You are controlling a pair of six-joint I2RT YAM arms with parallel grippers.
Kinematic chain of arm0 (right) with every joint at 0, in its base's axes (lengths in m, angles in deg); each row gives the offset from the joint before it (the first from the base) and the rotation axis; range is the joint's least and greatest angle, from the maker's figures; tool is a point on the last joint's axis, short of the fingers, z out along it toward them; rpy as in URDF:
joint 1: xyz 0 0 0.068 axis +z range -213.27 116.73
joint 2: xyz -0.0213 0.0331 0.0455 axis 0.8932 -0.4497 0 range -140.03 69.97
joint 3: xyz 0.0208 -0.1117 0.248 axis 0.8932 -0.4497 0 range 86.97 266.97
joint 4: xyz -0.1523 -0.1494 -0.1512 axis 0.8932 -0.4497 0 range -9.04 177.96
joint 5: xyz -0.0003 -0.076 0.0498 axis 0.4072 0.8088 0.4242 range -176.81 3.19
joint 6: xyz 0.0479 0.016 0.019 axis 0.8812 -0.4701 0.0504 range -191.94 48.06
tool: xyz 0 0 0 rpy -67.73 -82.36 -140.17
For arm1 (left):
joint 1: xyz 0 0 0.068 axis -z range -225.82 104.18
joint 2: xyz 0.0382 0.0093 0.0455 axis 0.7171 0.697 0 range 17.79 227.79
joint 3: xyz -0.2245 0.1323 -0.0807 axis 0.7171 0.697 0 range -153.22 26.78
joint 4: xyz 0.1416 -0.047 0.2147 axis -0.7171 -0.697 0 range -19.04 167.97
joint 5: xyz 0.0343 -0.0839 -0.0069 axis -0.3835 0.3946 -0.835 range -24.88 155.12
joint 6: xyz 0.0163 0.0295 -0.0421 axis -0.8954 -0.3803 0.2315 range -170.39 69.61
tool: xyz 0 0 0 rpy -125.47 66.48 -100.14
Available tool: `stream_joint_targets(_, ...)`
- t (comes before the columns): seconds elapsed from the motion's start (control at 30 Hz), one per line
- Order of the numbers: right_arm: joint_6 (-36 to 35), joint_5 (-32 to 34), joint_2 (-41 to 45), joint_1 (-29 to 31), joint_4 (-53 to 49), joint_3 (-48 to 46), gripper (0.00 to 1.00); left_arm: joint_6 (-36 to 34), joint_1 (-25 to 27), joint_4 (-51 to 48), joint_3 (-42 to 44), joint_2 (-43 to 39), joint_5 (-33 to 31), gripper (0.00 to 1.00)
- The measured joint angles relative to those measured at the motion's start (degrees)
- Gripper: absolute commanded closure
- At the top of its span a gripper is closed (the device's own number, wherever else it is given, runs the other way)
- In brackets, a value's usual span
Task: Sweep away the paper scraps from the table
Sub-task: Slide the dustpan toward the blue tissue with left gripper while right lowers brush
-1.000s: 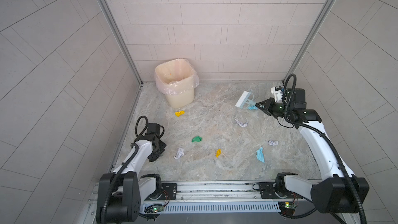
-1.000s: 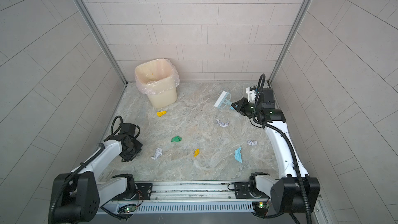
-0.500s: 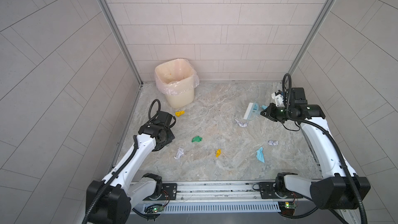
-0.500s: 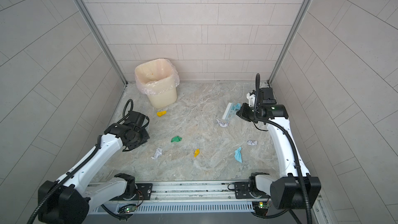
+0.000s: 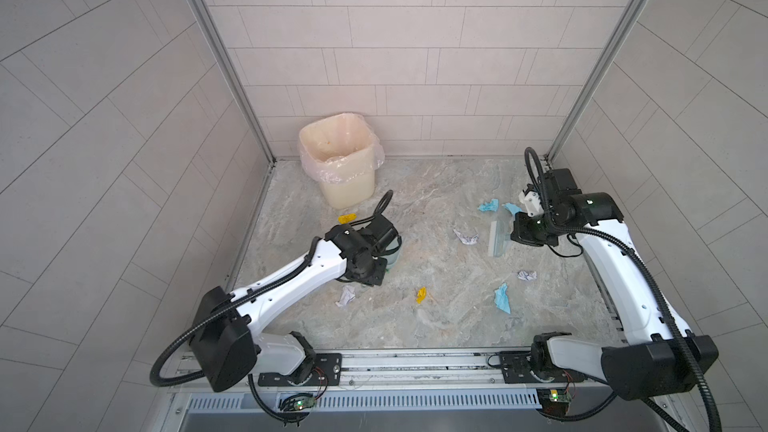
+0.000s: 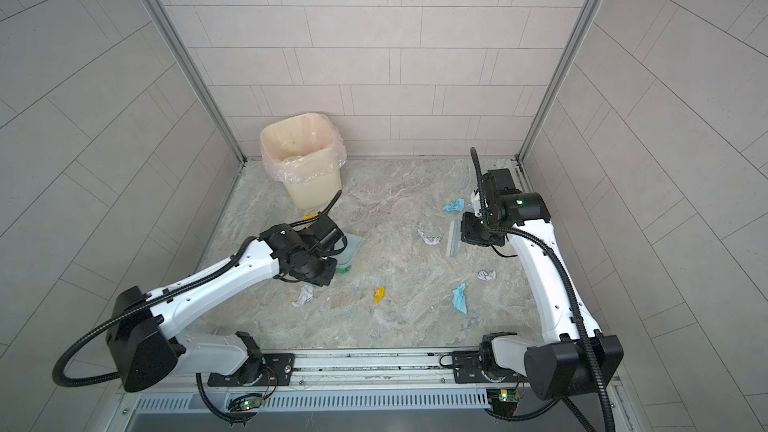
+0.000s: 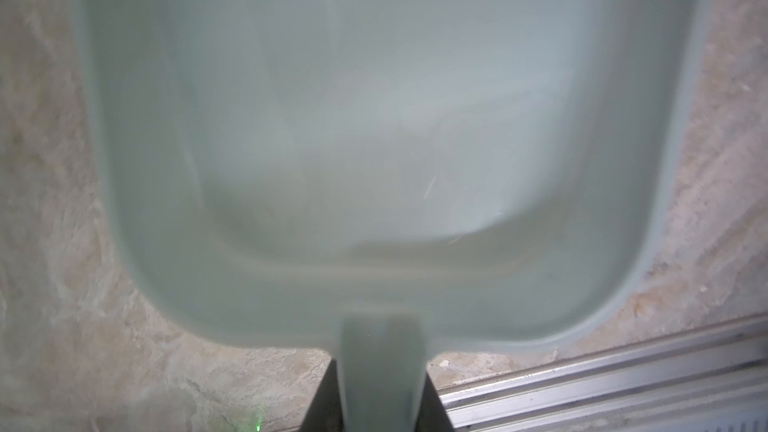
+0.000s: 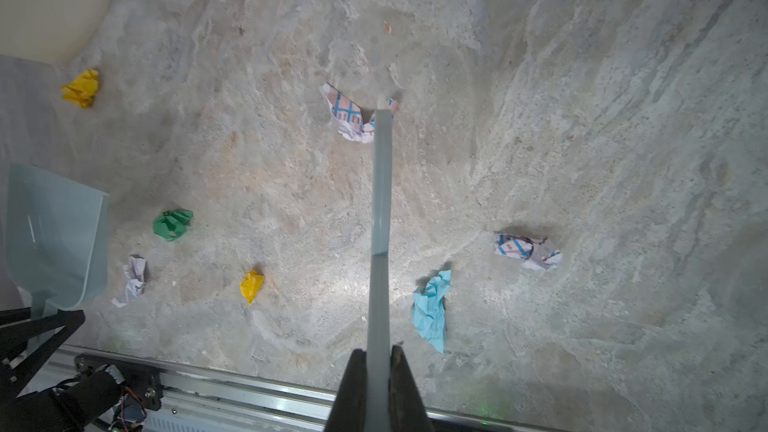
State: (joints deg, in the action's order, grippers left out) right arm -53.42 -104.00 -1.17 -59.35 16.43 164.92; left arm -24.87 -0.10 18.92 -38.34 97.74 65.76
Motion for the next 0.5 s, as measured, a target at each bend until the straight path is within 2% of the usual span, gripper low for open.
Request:
stream_joint_targets(0.27,1.9,6.9,0.5,4.3,-4.8,-2.1,1.0,-13.1,5.4,-2.2,-11.5,13.1,3.3,1.0)
stream_joint_targets(0.5,4.1,10.0,3.2,5.1,-7.9,-6.4,1.0,-21.4,9.3,-5.1,-19.6,22.6,5.4,1.0)
